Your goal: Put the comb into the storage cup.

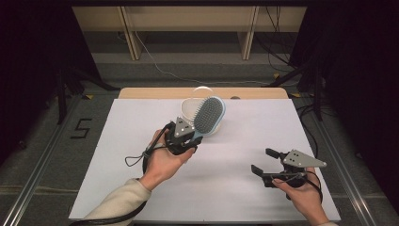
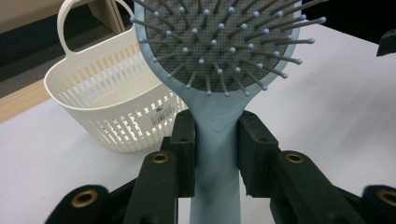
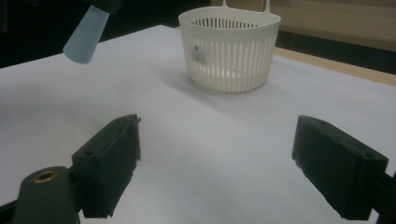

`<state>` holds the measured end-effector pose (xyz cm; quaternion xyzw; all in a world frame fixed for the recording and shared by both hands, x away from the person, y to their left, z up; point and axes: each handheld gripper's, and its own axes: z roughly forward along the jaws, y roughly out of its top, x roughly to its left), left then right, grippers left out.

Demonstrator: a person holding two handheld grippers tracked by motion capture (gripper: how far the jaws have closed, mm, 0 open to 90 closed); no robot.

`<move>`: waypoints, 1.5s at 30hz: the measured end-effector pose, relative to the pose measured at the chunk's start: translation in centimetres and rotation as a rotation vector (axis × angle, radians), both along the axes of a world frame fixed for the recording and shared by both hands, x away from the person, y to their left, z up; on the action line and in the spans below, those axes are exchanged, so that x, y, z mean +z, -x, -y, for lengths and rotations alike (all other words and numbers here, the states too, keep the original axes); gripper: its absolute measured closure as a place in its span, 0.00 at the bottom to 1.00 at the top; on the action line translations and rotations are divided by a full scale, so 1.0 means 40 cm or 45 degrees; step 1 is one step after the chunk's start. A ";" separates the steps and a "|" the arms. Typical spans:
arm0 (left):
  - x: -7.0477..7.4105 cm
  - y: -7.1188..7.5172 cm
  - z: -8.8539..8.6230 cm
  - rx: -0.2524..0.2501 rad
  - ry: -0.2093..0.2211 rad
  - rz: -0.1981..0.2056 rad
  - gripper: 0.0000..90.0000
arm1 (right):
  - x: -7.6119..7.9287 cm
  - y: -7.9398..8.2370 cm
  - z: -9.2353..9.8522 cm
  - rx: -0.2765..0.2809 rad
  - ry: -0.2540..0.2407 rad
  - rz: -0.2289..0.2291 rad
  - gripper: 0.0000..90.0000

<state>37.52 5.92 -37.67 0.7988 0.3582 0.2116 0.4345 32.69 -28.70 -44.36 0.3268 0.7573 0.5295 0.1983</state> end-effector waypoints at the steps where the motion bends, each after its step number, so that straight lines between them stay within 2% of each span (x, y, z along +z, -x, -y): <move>1: 0.001 -0.001 0.000 0.003 0.001 0.001 0.77 | 0.000 0.000 0.000 -0.001 -0.002 0.000 0.18; 45: 0.026 -0.044 -0.002 0.071 0.080 0.036 0.77 | -0.003 -0.001 -0.006 0.005 0.003 -0.002 0.18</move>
